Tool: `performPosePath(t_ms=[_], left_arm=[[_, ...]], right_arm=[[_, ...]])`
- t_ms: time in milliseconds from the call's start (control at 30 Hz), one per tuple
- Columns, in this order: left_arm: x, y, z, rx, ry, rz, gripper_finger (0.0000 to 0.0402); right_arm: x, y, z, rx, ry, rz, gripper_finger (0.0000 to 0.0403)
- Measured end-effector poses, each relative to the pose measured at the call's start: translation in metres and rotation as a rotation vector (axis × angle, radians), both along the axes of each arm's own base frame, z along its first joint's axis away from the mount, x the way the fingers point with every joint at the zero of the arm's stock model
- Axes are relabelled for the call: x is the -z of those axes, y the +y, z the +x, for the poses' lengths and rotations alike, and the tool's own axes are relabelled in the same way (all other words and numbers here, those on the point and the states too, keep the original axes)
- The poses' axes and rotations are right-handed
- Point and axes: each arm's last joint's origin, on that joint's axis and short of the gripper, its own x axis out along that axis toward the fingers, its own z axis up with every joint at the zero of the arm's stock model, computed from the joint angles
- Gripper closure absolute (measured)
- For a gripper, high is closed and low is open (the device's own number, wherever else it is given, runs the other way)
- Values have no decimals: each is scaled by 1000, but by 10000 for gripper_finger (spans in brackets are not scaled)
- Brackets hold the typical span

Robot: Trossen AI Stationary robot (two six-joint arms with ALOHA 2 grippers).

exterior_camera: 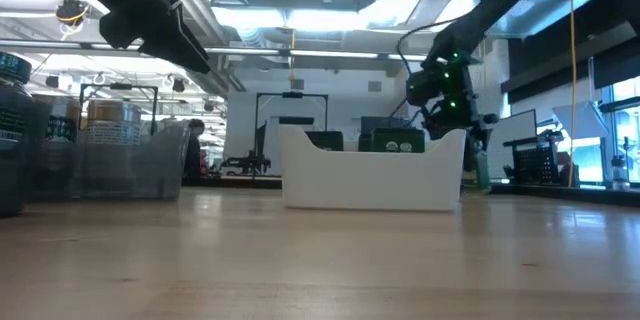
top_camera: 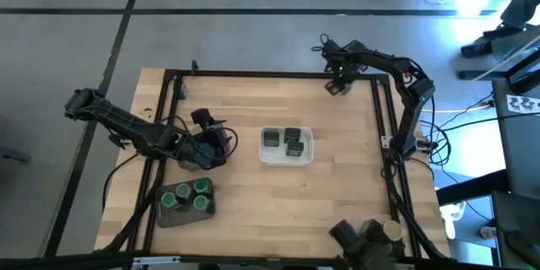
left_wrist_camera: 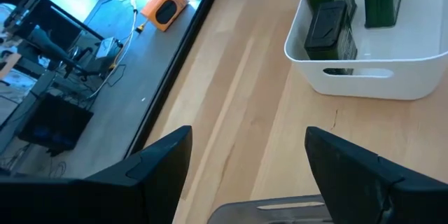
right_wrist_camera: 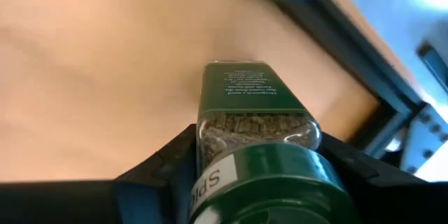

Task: Sort spices by type
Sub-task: Put the green seasoning bottle into the bottom black bin

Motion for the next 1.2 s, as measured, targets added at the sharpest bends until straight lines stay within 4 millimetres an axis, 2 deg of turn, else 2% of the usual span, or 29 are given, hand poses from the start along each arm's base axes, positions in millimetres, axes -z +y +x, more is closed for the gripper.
performPosePath(t_ms=[100,267,433,600,767,967,1067,1200], left_arm=[[0,0,0,-4,-5,-5,125],[0,0,0,-15,-19,-18,125],[0,-1,0,-22,-40,-69,125],[1,-5,0,-3,-60,-143,125],[1,-16,1,66,-82,-240,125],[0,-36,-1,145,-123,-331,125],[3,-49,2,195,-138,-348,126],[13,-62,11,224,-150,-361,126]], right_arm=[[-7,18,18,-72,-23,-6,201],[-33,54,41,-195,-81,-64,201],[-61,96,58,-302,-155,-121,201],[-79,145,68,-330,-234,-79,201],[-90,193,78,-400,-296,-63,201],[-91,248,90,-488,-353,-11,201],[-92,271,91,-518,-359,2,201],[-104,295,89,-551,-357,-34,201]])
